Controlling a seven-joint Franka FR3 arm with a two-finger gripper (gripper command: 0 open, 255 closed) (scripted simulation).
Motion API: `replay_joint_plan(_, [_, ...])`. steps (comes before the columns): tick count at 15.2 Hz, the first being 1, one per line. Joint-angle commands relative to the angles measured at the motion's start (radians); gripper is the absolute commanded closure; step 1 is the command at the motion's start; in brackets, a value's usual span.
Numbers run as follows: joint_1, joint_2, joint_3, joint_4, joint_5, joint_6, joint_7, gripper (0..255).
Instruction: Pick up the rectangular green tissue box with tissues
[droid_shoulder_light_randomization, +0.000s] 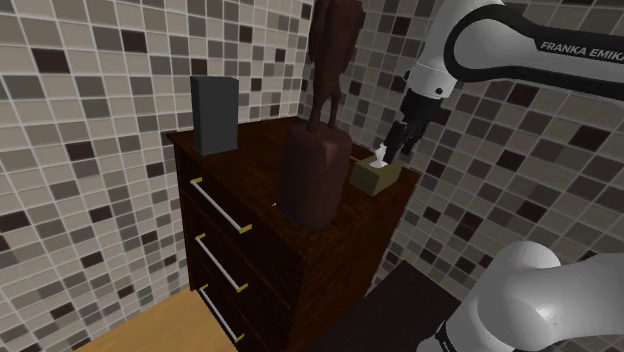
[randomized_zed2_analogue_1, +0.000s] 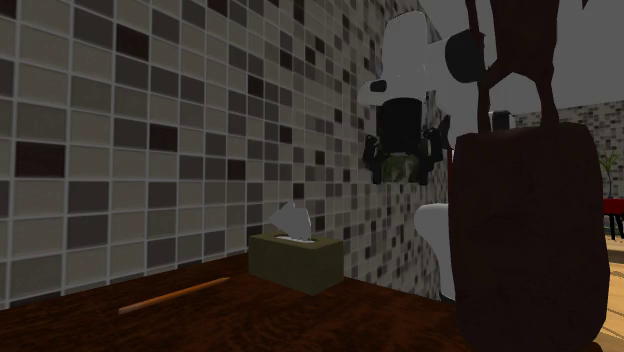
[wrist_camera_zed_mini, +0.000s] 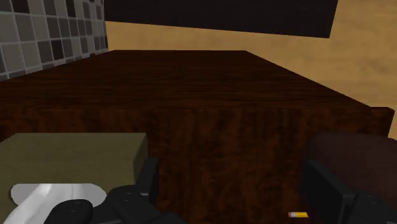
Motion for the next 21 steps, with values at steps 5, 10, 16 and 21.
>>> replay_joint_plan(5, [-0.052, 0.179, 0.003, 0.111, -0.060, 0.003, 0.058, 0])
replay_joint_plan(10, [-0.111, 0.393, -0.002, 0.269, -0.137, -0.024, 0.134, 0])
replay_joint_plan(16, [-0.169, 0.641, -0.022, 0.491, -0.226, -0.097, 0.216, 0])
replay_joint_plan(21, [-0.201, 0.814, -0.050, 0.672, -0.282, -0.171, 0.259, 0])
